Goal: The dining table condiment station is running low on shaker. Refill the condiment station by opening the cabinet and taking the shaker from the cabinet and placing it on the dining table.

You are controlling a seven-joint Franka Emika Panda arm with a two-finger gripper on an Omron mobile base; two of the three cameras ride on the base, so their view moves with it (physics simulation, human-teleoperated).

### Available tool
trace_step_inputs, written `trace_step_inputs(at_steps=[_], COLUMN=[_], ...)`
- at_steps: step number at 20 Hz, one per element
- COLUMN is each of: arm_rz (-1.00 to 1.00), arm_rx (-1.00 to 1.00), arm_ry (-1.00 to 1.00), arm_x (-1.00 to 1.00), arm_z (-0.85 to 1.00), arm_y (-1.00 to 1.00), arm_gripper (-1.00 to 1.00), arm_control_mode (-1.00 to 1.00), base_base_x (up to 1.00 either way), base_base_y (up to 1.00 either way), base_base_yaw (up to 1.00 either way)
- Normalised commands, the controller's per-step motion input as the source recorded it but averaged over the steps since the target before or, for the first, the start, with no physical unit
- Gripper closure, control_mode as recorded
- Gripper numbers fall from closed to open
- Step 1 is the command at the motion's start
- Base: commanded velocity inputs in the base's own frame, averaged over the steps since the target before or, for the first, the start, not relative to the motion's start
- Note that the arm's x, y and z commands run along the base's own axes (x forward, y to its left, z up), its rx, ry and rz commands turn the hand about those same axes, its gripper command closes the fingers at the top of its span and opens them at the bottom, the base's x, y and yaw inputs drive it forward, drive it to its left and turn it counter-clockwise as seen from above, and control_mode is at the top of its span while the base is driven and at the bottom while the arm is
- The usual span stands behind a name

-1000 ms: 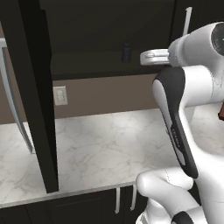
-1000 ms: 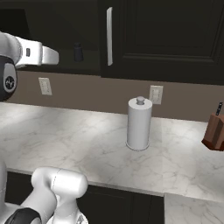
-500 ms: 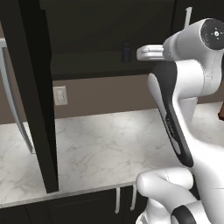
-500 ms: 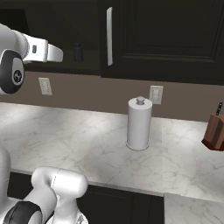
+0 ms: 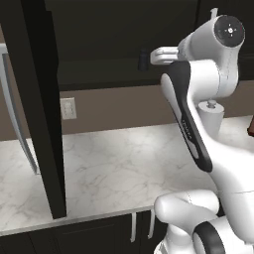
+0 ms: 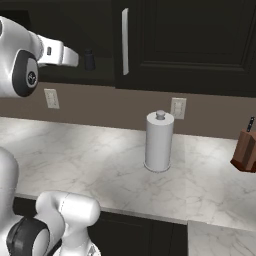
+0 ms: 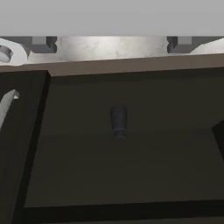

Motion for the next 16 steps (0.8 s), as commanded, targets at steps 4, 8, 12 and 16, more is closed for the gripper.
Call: trace_step_inputs(at_steps=[4,8,12,16], arm_rz=[0.00,0.00,0.00,0.00], arm_rx=[0.00,0.00,0.00,0.00], arm_ry=[0.01,0.00,0.00,0.00], arm_x=[0.38,0.38,0.42,0.42], arm_z=[-0.17,-0.20,-0.17,-0.14], arm_y=[0.00,0.00,0.00,0.00], arm_gripper=[-1.00,-1.00,-1.00,-1.00], arm_control_mode=[-1.00,-1.00,-1.00,-1.00], base_base_x=[0.00,0.00,0.00,0.00], base_base_y=[0.00,0.00,0.00,0.00], base_base_yaw=[0.00,0.00,0.00,0.00])
